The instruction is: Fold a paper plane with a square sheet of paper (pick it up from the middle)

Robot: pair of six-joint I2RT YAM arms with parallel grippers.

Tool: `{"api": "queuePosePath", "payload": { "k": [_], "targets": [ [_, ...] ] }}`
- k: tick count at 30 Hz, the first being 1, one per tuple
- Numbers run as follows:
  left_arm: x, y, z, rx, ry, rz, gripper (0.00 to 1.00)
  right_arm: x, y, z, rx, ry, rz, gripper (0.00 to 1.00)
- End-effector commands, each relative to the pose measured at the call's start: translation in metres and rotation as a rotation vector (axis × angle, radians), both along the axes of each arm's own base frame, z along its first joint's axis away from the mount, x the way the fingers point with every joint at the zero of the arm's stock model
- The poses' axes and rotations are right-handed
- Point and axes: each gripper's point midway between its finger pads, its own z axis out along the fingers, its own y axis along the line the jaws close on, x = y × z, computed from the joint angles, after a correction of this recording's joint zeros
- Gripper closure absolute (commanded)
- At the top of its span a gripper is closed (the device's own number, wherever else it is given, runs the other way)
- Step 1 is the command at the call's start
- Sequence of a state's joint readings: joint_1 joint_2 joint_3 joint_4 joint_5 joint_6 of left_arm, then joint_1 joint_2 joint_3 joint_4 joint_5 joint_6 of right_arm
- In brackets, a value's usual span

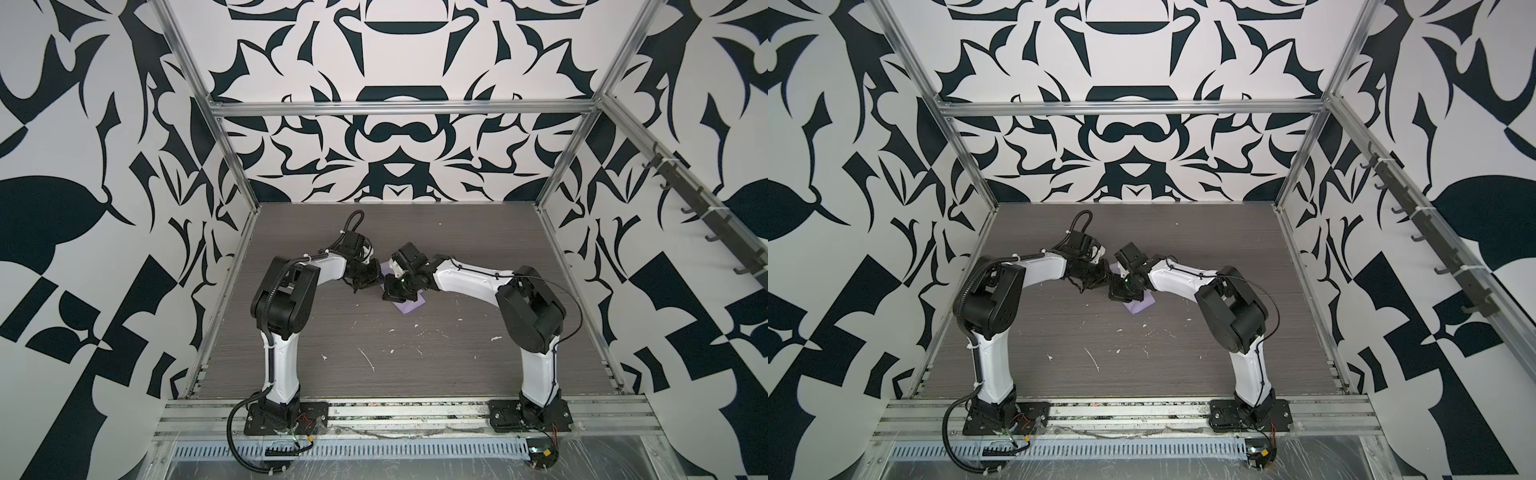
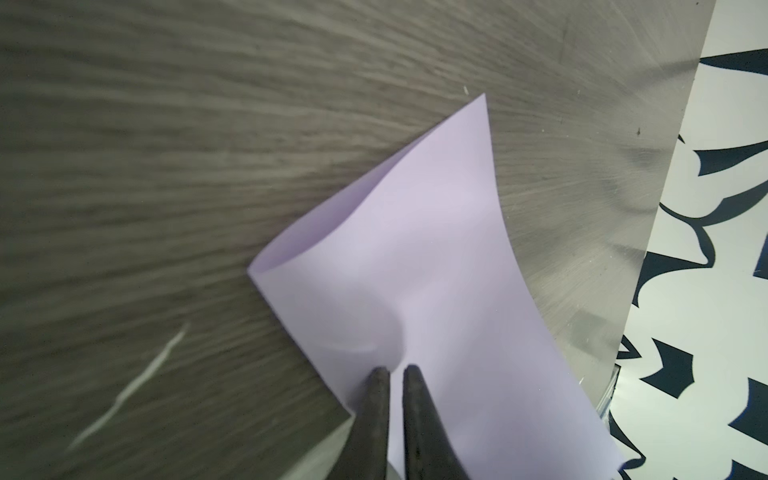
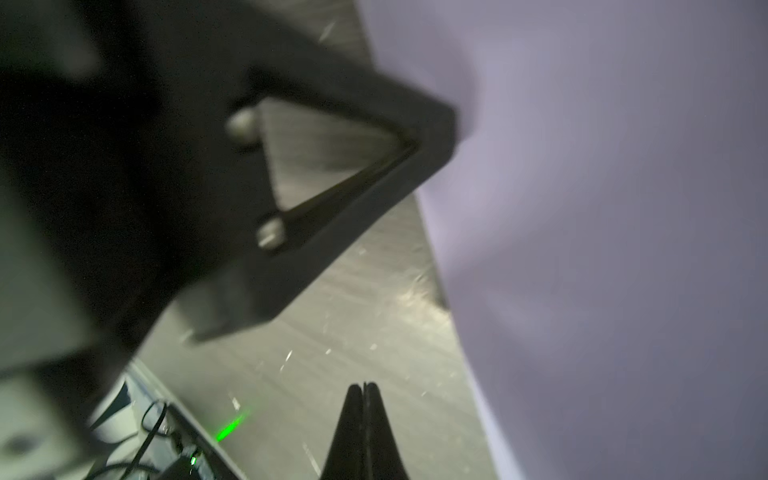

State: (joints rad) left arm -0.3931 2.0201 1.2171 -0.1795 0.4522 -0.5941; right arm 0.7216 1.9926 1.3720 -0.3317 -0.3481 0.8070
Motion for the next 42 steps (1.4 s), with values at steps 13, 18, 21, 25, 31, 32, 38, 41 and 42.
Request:
{"api": "queuePosePath", "payload": {
  "k": [13,18,21,25,31,32,38,41,42],
  "targets": [
    [-0.03,0.035,-0.056,0.197,0.136,0.041,0.87,0.012,-0.006,-0.016,-0.048,0.01,-0.056,1.0],
    [-0.03,0.037,-0.059,0.206,0.14,0.046,0.87,0.004,-0.013,-0.022,-0.065,0.027,-0.055,1.0],
    [-0.031,0.038,-0.06,0.215,0.143,0.048,0.87,-0.002,-0.018,-0.024,-0.081,0.04,-0.051,1.0],
    [-0.031,0.04,-0.061,0.222,0.144,0.052,0.88,-0.009,-0.025,-0.026,-0.094,0.05,-0.047,1.0],
    [-0.032,0.041,-0.063,0.23,0.148,0.054,0.88,-0.024,-0.032,-0.029,-0.101,0.081,-0.017,1.0],
    [-0.032,0.042,-0.064,0.232,0.149,0.055,0.88,-0.028,-0.033,-0.03,-0.104,0.089,-0.012,1.0],
    [-0.032,0.043,-0.064,0.235,0.15,0.057,0.88,-0.049,-0.041,-0.032,-0.103,0.12,0.029,1.0],
    [-0.033,0.043,-0.064,0.236,0.151,0.057,0.88,-0.058,-0.047,-0.032,-0.11,0.127,0.047,1.0],
    [-0.032,0.043,-0.064,0.237,0.149,0.058,0.88,-0.06,-0.048,-0.031,-0.113,0.125,0.054,1.0]
  ]
}}
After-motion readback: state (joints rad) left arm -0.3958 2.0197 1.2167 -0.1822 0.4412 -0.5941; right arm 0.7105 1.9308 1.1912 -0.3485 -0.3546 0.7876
